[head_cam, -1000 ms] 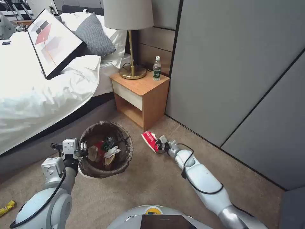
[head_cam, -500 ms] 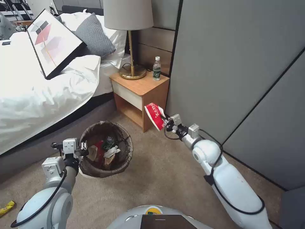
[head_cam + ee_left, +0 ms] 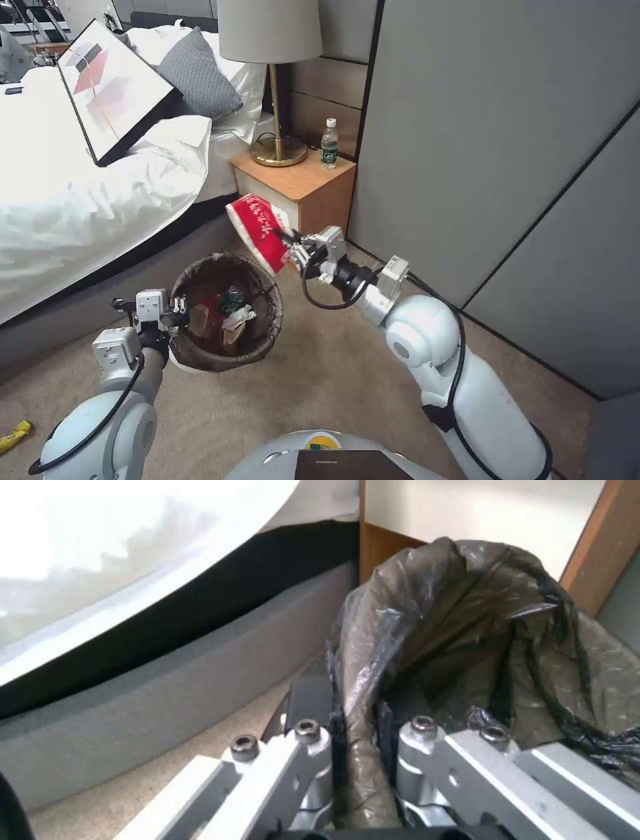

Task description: Pick up the trash bin, then pick up the garbage from the floor and place it into the trash bin.

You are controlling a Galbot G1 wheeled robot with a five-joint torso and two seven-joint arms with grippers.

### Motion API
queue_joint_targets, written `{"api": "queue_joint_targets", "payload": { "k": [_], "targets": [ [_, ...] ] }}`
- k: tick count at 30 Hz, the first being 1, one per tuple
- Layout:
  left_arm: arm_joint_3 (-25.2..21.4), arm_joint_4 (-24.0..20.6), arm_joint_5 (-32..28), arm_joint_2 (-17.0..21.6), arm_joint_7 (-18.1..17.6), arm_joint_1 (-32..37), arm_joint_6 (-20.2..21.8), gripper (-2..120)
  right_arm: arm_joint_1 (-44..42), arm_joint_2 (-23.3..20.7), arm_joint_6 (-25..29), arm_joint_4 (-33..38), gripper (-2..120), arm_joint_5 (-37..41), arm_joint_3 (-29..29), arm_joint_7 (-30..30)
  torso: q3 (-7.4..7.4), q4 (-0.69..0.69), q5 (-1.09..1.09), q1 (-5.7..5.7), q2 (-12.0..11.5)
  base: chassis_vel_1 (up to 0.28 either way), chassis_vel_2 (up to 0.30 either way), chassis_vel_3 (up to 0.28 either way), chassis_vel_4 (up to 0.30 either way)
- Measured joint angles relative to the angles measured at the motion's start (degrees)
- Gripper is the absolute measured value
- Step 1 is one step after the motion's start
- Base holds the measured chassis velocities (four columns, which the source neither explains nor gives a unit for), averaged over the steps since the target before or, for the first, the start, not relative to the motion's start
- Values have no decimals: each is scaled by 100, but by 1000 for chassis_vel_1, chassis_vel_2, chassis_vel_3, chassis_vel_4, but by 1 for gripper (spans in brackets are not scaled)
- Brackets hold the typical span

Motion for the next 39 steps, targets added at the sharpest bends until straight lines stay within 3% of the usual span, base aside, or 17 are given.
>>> {"api": "queue_joint_targets", "payload": {
  "k": [15, 28, 39],
  "targets": [
    [-14, 0, -40, 1, -4, 2, 18, 7, -55, 348, 160, -659, 7, -1039, -1023, 31, 0, 0, 0, 0, 0, 0, 0, 0, 0],
    [-43, 0, -98, 1, -4, 16, 30, 7, -66, 444, 247, -966, 58, -1343, -1386, 190, 0, -1, 1, 0, 0, 0, 0, 0, 0],
    [-49, 0, -119, 8, -6, 10, 37, 7, -103, 352, 247, -739, 96, -1217, -1140, 237, 0, 0, 2, 0, 0, 0, 0, 0, 0]
  ]
}}
